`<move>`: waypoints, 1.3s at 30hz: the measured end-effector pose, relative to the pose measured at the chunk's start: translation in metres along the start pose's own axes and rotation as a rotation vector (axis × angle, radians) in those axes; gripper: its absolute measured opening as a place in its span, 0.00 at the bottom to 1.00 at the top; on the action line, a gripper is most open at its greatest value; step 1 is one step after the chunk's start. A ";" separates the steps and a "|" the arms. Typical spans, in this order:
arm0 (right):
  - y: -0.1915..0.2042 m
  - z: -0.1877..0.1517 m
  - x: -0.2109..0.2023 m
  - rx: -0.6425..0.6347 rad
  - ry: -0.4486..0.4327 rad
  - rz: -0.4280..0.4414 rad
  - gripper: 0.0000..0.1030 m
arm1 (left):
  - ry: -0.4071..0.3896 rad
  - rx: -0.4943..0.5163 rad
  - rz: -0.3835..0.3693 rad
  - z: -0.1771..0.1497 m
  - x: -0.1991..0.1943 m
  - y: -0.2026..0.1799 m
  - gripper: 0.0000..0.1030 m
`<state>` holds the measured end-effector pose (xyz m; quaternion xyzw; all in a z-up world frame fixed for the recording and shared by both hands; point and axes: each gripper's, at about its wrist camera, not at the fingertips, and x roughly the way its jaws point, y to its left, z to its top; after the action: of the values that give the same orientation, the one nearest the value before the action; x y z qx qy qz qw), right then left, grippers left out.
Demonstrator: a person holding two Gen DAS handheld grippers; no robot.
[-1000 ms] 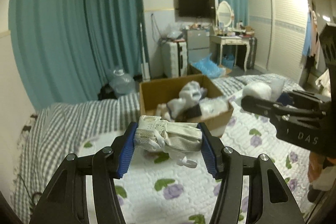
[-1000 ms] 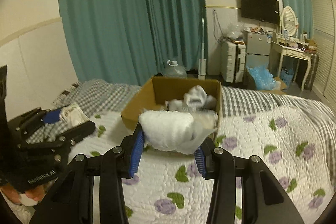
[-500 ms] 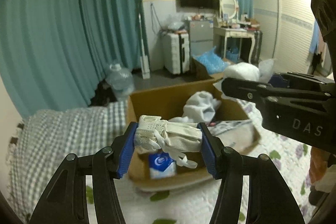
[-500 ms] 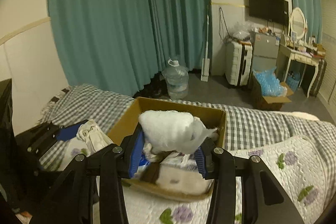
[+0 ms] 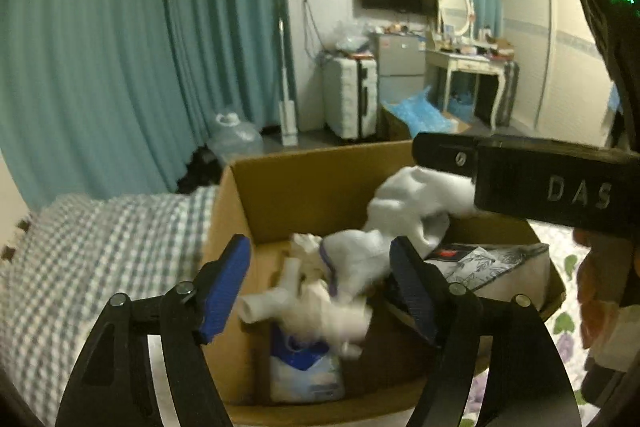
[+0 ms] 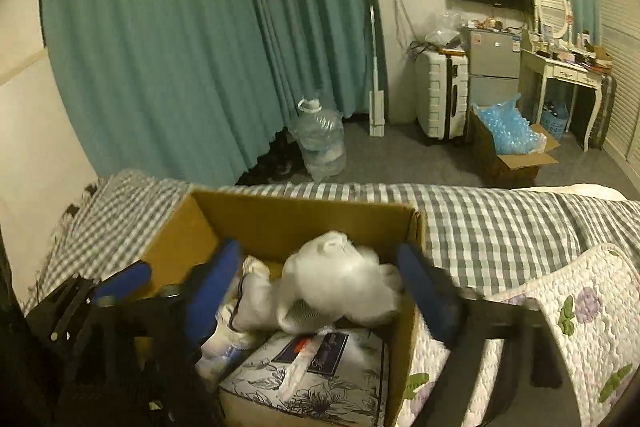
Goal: Organize soft objects
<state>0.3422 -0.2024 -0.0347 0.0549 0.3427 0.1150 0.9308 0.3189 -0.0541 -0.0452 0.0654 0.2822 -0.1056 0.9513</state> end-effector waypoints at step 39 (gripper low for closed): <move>0.067 -0.090 -0.369 -0.165 -0.524 -0.163 1.00 | -0.472 -0.114 0.124 -0.027 -0.318 -0.007 0.86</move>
<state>-0.0002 -0.2286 0.1396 -0.0208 0.0830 0.0493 0.9951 0.0425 -0.0040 0.1067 0.0022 0.0534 -0.0434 0.9976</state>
